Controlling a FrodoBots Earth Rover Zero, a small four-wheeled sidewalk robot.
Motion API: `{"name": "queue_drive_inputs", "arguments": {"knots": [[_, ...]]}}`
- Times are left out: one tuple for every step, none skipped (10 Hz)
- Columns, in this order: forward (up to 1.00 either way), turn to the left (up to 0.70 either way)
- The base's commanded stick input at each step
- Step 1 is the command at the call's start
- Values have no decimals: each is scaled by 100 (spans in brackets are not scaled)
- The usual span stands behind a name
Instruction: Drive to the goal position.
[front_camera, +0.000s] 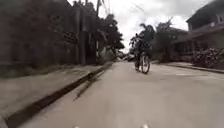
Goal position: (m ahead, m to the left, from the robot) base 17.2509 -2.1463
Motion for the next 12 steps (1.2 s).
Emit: {"name": "queue_drive_inputs", "arguments": {"knots": [[100, 0], [100, -3], [100, -6], [100, -9], [100, -11], [100, -13], [100, -14], [100, -15], [100, -16], [100, -16], [100, -16], [100, -16]]}}
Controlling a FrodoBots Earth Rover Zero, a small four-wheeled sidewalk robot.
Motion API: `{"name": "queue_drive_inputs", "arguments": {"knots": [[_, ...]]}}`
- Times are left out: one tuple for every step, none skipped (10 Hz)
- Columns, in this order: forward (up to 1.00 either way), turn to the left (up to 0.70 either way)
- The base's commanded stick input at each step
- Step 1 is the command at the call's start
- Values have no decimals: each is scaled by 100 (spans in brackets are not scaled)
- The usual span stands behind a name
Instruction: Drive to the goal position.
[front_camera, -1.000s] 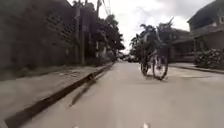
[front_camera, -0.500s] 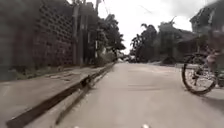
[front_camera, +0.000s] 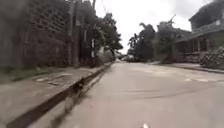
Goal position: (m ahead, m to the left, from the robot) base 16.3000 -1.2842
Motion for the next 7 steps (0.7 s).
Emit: {"name": "queue_drive_inputs", "arguments": {"knots": [[100, -16], [100, -16], [100, -14], [100, -13], [100, -13], [100, -12], [100, -9]]}}
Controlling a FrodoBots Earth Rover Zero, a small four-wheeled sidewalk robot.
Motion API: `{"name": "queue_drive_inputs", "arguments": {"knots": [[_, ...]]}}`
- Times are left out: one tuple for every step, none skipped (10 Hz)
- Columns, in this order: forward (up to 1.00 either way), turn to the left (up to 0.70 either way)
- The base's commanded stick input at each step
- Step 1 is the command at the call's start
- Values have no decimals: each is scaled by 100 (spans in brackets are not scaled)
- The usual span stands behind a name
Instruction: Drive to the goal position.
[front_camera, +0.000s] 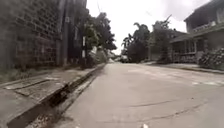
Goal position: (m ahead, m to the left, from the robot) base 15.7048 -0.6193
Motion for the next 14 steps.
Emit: {"name": "queue_drive_inputs", "arguments": {"knots": [[100, -6], [100, -5], [100, -3], [100, 0], [100, 0], [100, 0], [100, 0], [100, 0], [100, 0], [100, 0], [100, 0], [100, 0], [100, 0], [100, 0]]}}
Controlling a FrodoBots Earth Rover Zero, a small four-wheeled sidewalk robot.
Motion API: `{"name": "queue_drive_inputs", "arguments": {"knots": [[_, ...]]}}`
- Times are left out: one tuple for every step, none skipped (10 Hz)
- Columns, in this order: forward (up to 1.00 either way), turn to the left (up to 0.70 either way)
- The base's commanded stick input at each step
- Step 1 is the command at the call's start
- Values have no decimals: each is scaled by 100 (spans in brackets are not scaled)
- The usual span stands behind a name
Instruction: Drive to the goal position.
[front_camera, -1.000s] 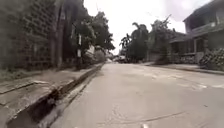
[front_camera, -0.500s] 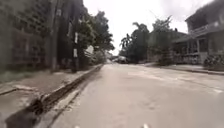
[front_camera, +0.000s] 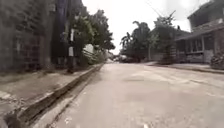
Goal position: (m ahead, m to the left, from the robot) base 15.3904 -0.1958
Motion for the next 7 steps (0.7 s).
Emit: {"name": "queue_drive_inputs", "arguments": {"knots": [[100, 0], [100, 0], [100, 0], [100, 0], [100, 0], [100, 0], [100, 0]]}}
